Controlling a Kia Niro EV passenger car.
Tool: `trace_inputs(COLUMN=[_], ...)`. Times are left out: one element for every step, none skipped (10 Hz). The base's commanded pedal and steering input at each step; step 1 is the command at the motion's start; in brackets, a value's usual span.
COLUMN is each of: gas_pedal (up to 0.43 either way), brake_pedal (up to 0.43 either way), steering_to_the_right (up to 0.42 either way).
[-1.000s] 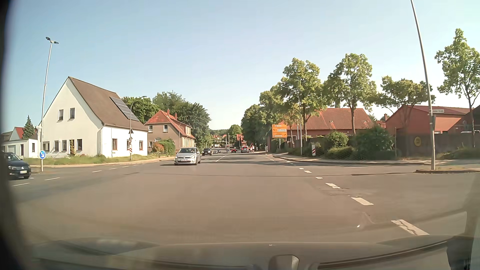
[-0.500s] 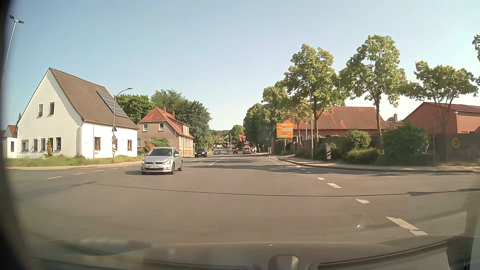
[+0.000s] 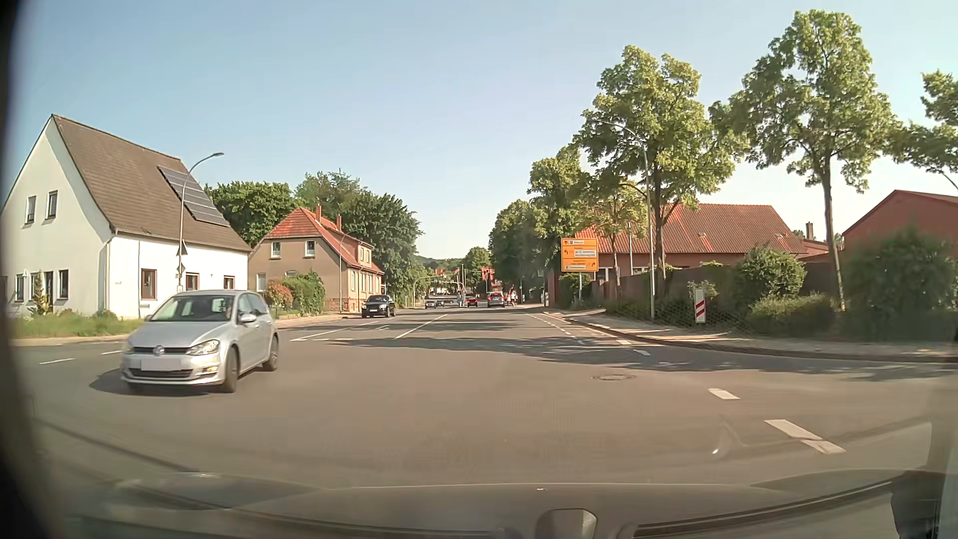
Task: Follow the waypoints while adhering to traffic rules and regulations
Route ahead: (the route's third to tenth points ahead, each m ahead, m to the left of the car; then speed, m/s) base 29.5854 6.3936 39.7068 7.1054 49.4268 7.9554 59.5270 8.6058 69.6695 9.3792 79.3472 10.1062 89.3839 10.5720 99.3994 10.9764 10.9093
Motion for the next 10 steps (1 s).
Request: trace_inputs(gas_pedal=[0.15, 0.15, 0.15, 0.138, 0.138, 0.138, 0.138, 0.138, 0.138, 0.138], brake_pedal=[0.006, 0.006, 0.006, 0.006, 0.006, 0.006, 0.006, 0.006, 0.006, 0.006], steering_to_the_right=[-0.008, -0.008, -0.008, -0.008, -0.008, -0.008, -0.009, -0.009, -0.009, -0.011])
